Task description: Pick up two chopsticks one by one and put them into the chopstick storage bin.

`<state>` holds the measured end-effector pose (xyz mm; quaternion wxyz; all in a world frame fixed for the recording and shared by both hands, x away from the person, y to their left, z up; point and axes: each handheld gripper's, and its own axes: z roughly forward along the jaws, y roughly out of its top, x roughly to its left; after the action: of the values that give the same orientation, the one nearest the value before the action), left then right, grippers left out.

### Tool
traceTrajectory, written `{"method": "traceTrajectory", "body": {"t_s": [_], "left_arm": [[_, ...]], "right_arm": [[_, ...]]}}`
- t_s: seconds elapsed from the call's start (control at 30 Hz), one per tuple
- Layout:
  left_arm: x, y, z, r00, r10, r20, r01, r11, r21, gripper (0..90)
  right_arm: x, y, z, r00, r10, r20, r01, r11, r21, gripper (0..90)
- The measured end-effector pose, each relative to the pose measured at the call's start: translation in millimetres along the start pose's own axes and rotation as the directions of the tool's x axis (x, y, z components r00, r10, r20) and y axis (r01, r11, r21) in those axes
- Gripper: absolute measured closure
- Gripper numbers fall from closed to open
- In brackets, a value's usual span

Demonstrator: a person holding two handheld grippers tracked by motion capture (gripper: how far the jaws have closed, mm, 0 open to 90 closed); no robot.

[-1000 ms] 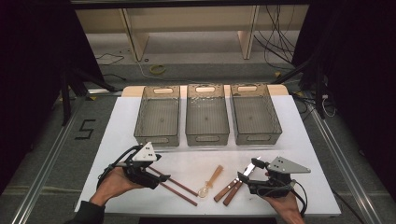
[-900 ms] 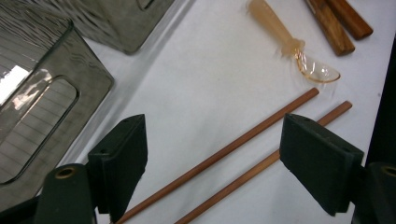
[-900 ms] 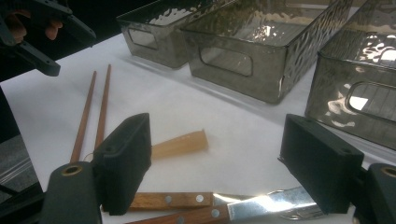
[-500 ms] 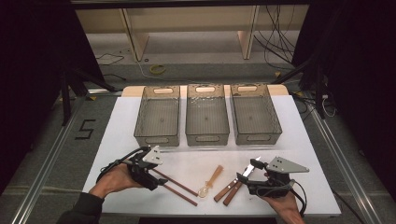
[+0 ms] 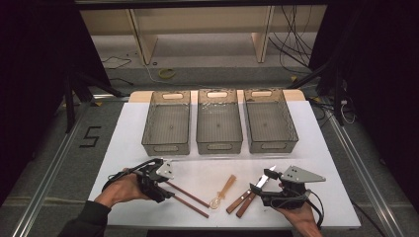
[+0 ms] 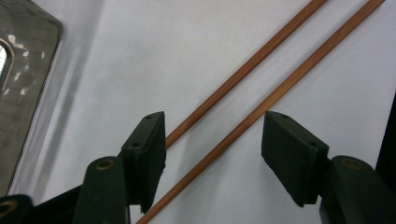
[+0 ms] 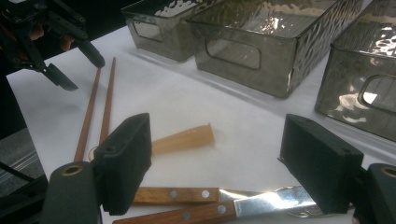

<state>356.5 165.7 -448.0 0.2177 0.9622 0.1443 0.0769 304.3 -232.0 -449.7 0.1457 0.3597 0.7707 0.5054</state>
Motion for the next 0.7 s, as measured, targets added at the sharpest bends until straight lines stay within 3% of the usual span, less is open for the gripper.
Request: {"method": "traceTrajectory", "body": {"t_s": [0.23,0.33,0.5,0.7], "left_arm": [[-0.7,0.7,5.4,0.9984,0.048,0.029,-0.049,0.9977,0.047,45.9],[-0.1,0.3,10.2,0.9957,0.079,0.048,-0.083,0.9931,0.083,49.5],[1.0,0.3,16.2,0.9944,0.085,0.064,-0.091,0.9913,0.096,53.4],[2.0,1.4,22.4,0.9901,0.104,0.093,-0.117,0.9824,0.145,59.1]], "right_arm": [[0.2,-0.1,0.6,1.0000,-0.002,-0.008,0.002,1.000,0.006,25.9],[0.3,-0.2,1.2,0.9999,-0.004,-0.010,0.004,1.000,0.009,26.0],[0.4,-0.3,1.6,0.9999,-0.002,-0.014,0.002,1.000,0.013,26.0],[0.5,-0.4,2.0,0.9998,0.000,-0.018,0.001,1.000,0.018,26.2]]}}
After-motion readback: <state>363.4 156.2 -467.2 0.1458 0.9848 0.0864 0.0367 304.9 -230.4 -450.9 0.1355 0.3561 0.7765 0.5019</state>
